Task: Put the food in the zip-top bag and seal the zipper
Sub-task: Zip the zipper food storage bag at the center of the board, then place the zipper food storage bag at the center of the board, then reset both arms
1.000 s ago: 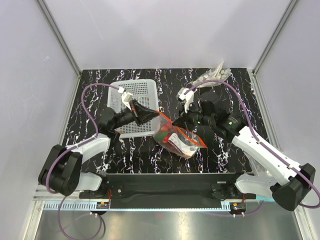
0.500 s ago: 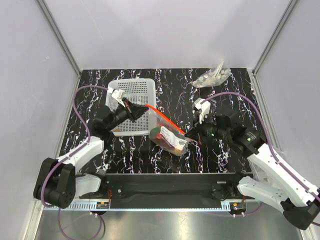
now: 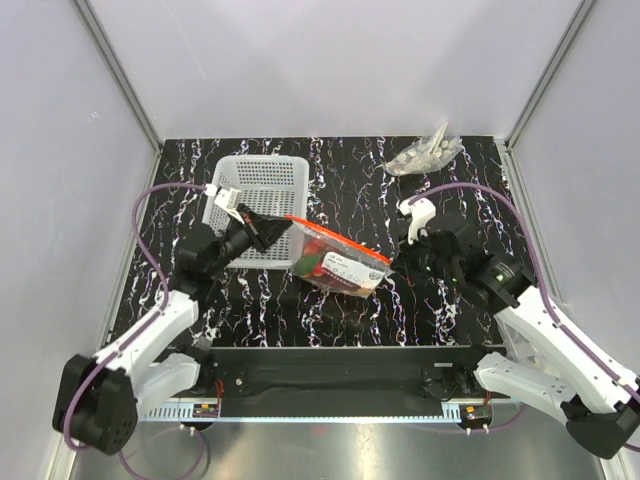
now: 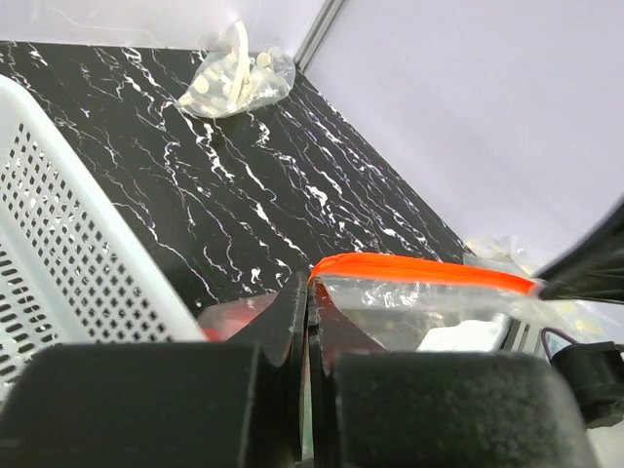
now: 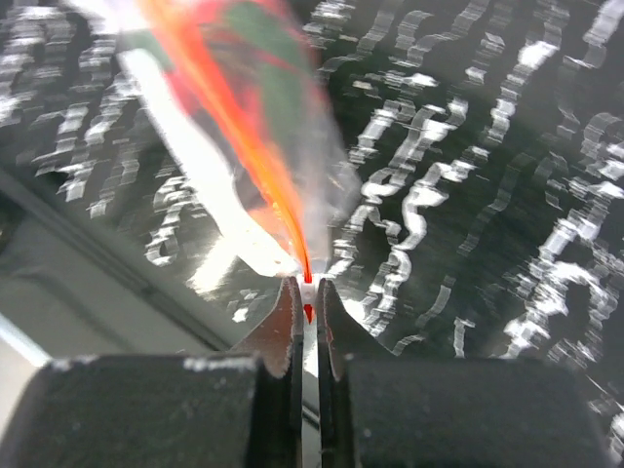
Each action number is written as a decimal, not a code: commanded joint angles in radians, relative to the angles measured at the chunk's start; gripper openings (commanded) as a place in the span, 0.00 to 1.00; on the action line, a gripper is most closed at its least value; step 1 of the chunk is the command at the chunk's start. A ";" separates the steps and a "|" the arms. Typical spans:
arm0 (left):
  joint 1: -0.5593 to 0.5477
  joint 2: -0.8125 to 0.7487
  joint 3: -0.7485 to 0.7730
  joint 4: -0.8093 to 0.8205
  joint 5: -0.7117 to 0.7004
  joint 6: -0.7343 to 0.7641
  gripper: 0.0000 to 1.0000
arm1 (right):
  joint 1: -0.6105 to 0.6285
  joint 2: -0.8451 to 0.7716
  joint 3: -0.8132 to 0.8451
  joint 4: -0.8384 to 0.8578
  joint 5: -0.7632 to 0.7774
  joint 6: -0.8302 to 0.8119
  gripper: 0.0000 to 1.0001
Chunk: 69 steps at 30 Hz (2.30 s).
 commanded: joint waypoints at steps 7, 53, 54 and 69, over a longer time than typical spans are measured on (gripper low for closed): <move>-0.231 -0.316 -0.022 -0.209 -0.258 0.004 0.00 | -0.078 0.121 0.173 0.051 0.231 -0.032 0.00; -0.225 -0.623 0.334 -1.105 -0.835 0.266 0.99 | -0.153 -0.077 -0.003 0.422 0.500 0.164 1.00; -0.225 -0.638 0.326 -1.119 -0.845 0.274 0.99 | -0.155 -0.120 -0.014 0.412 0.519 0.165 1.00; -0.226 -0.782 0.214 -1.102 -0.832 0.288 0.99 | -0.155 -0.341 -0.163 0.296 0.649 0.256 1.00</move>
